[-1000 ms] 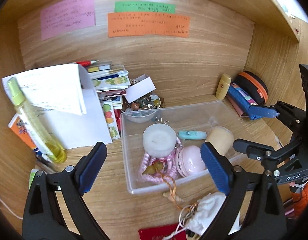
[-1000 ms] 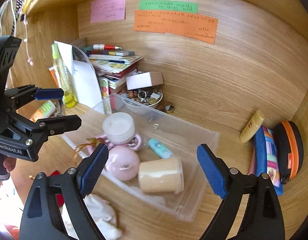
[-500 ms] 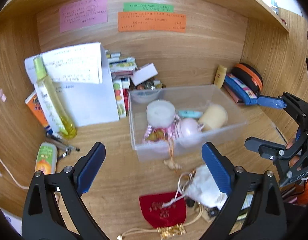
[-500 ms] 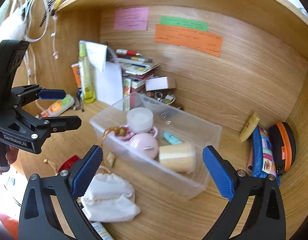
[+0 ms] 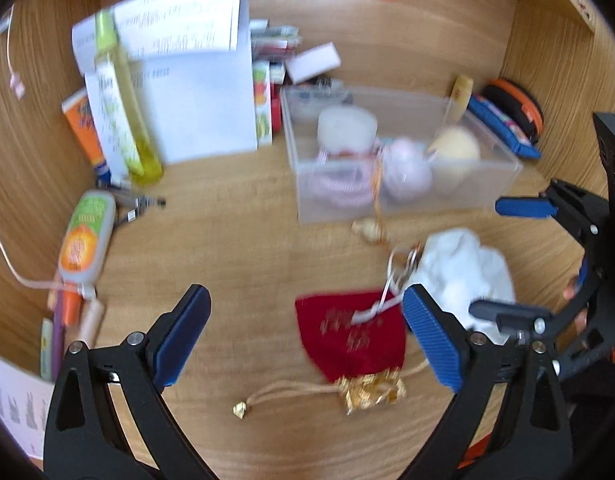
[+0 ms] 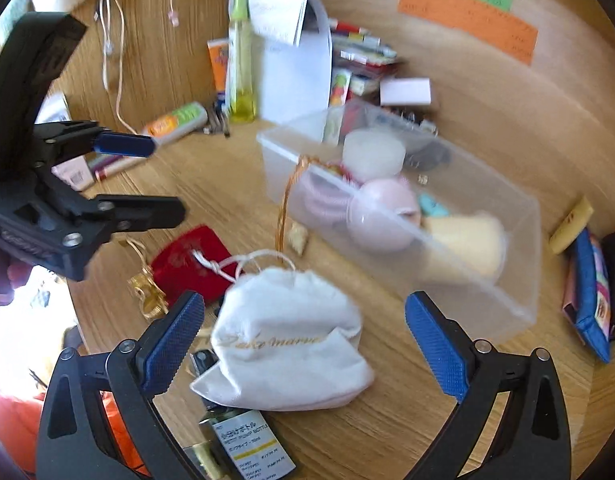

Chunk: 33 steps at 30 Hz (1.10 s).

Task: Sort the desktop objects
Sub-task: 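Withdraw both open tools from the box and move toward the pouches, then grasp the white drawstring pouch with the right tool while the left grasps the red velvet pouch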

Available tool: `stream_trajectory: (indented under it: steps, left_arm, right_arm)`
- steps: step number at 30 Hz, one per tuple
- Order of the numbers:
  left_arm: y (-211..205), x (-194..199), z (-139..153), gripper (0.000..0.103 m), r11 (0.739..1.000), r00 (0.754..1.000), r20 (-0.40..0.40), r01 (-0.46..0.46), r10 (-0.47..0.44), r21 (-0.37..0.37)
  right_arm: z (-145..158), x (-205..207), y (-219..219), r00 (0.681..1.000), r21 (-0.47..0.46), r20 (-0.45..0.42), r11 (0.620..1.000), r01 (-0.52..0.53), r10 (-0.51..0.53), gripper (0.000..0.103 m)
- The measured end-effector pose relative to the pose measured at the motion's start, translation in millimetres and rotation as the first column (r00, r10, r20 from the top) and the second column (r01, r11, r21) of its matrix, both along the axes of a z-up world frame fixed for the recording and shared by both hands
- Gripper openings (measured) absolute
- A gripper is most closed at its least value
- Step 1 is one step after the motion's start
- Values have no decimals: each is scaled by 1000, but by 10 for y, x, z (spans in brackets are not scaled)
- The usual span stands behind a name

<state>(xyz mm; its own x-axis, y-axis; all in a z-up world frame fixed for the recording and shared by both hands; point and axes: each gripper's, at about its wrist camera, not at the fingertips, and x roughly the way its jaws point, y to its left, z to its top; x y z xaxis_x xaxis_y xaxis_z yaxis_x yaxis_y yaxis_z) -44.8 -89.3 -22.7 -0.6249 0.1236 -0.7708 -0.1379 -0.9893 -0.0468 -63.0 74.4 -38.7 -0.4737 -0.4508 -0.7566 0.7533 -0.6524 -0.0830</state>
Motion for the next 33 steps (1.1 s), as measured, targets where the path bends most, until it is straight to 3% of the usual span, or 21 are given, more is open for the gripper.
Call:
stream_trajectory:
  steps: [11,17,21,26,33]
  left_arm:
    - [152,62,-330,98,998,993,96,65,-66,15]
    - [124,8,-469,98,998,988,145,48,-53,38]
    - [150,9,-488,99,999,991,124,50,-51,10]
    - [231,-19,-530,100,997,994,97,56,-52,-44]
    - [239,-35,-538,99,997,996,73,55,-51,-49]
  right_arm:
    - [-306,-138,-88,988,30,151,999,-37,32,100]
    - [-382,-114,-151,992,70,115,996,-63,55,96]
    - [-359,-163,-102,991,50,120,997,-61,55,79]
    - [-355,-208,-81,988,18,136,997,-70,67,74]
    - [-250,-207,-1,991,-31,121,998,-51,55,73]
